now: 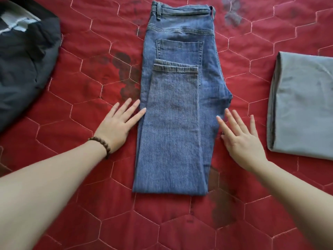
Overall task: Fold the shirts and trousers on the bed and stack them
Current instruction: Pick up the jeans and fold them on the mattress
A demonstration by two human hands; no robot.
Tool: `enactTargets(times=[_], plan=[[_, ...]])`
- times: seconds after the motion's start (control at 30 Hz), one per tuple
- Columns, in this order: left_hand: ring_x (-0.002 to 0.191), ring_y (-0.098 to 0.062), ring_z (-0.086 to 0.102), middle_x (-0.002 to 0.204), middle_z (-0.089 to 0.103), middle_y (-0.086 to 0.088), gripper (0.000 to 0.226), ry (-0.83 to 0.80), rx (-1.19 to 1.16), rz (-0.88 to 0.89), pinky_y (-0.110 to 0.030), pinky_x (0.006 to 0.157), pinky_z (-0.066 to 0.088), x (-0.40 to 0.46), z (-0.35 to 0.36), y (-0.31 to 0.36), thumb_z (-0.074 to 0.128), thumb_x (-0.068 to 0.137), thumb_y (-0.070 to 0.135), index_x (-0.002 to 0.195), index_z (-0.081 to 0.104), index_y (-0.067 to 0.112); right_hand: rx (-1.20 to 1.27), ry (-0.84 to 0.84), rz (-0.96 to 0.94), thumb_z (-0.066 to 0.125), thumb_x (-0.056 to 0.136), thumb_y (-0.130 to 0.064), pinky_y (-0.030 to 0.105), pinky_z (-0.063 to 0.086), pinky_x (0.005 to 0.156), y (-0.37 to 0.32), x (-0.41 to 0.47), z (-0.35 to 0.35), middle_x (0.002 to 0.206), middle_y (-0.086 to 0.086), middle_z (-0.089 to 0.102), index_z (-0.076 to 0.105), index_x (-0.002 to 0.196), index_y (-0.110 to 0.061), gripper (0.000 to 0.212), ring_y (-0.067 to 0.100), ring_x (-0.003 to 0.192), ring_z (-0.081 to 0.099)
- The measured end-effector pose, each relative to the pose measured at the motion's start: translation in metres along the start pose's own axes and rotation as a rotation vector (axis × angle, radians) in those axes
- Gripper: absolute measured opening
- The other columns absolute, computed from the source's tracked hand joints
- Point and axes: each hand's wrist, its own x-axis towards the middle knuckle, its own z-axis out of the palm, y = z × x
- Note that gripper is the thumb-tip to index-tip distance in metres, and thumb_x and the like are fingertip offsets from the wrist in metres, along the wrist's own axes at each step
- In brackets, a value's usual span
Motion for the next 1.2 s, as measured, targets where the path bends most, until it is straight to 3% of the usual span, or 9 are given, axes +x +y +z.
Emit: enactTargets(times=[0.07,0.23,0.47,0.57,0.63,0.7,0.8,0.87,1.2], plan=[[0.139,-0.037,0.033,0.153,0.033,-0.013,0.064,0.017,0.06,0.028,-0.054,0.111,0.029,0.004,-0.004,0.0,0.028,0.084,0.006,0.147,0.034,0.016,-0.022,0.046,-0.099,0.053,0.089,-0.01,0.063,0.014,0.113,-0.003,0.015,-0.001,0.158,0.006,0.022,0.022,0.151,-0.023,0.071,0.027,0.145,0.024],[0.14,-0.035,0.031,0.151,0.036,-0.011,0.064,0.053,0.087,0.297,-0.052,0.114,0.024,0.051,-0.01,0.012,0.028,0.083,-0.001,0.144,0.04,0.012,-0.16,-0.059,-0.391,0.025,0.081,-0.001,0.059,0.013,0.115,-0.017,0.071,-0.014,0.157,0.004,0.025,0.026,0.151,-0.023,0.073,0.026,0.144,0.024],[0.147,-0.013,-0.007,0.158,0.005,0.008,0.079,-0.227,-0.148,0.425,-0.027,0.118,-0.01,0.039,-0.024,-0.003,0.046,0.082,0.005,0.15,0.021,0.034,0.121,-0.471,-0.494,0.046,0.074,0.008,0.04,-0.009,0.12,-0.012,0.073,-0.037,0.158,-0.016,0.0,0.008,0.144,-0.051,0.099,0.007,0.147,-0.009],[0.131,-0.001,0.043,0.136,0.056,0.006,0.044,-0.353,-0.828,0.187,-0.021,0.112,0.029,0.045,-0.049,-0.006,0.054,0.085,0.009,0.125,0.064,0.025,0.827,-0.732,-0.232,0.037,0.072,0.013,0.03,0.024,0.116,-0.006,0.081,-0.059,0.143,-0.018,0.048,0.052,0.129,-0.053,0.088,0.003,0.138,0.034],[0.081,-0.001,0.063,0.087,0.073,0.009,0.021,-0.25,-1.2,-0.062,-0.029,0.073,0.053,0.072,-0.062,-0.014,0.055,0.081,0.016,0.088,0.072,0.007,1.274,-0.704,0.142,0.046,0.079,-0.002,0.025,0.052,0.072,0.003,0.105,-0.071,0.092,-0.007,0.072,0.074,0.096,-0.03,0.043,0.011,0.084,0.066],[0.062,-0.003,0.054,0.059,0.063,0.015,0.016,-0.147,-1.34,-0.334,-0.022,0.05,0.044,0.099,-0.065,-0.02,0.056,0.084,0.019,0.071,0.062,0.012,1.397,-0.563,0.549,0.055,0.087,-0.016,0.022,0.046,0.047,0.013,0.135,-0.067,0.059,-0.001,0.065,0.066,0.079,-0.017,0.014,0.013,0.049,0.059],[0.082,-0.02,0.067,0.078,0.071,0.007,0.024,-0.065,-1.446,-0.706,-0.029,0.064,0.057,0.121,-0.044,-0.016,0.064,0.09,0.036,0.088,0.067,0.013,1.367,-0.494,0.825,0.066,0.088,-0.037,0.027,0.056,0.069,0.012,0.156,-0.046,0.078,-0.002,0.073,0.065,0.091,-0.016,0.022,0.014,0.072,0.07],[0.09,-0.026,0.07,0.09,0.074,-0.006,0.042,-0.077,-1.432,-0.835,-0.041,0.082,0.057,0.122,-0.032,-0.013,0.067,0.085,0.046,0.096,0.071,0.006,1.397,-0.48,0.875,0.074,0.079,-0.046,0.033,0.056,0.079,0.01,0.156,-0.038,0.091,0.002,0.075,0.068,0.097,-0.015,0.037,0.021,0.084,0.072],[0.072,-0.003,0.07,0.081,0.075,0.008,0.022,-0.207,-1.29,-0.694,-0.016,0.055,0.049,0.061,-0.024,0.007,0.07,0.085,0.037,0.091,0.069,0.016,1.465,-0.605,0.713,0.064,0.091,-0.028,0.028,0.053,0.07,-0.005,0.09,-0.036,0.092,0.009,0.075,0.069,0.097,-0.005,0.024,0.021,0.084,0.072]])
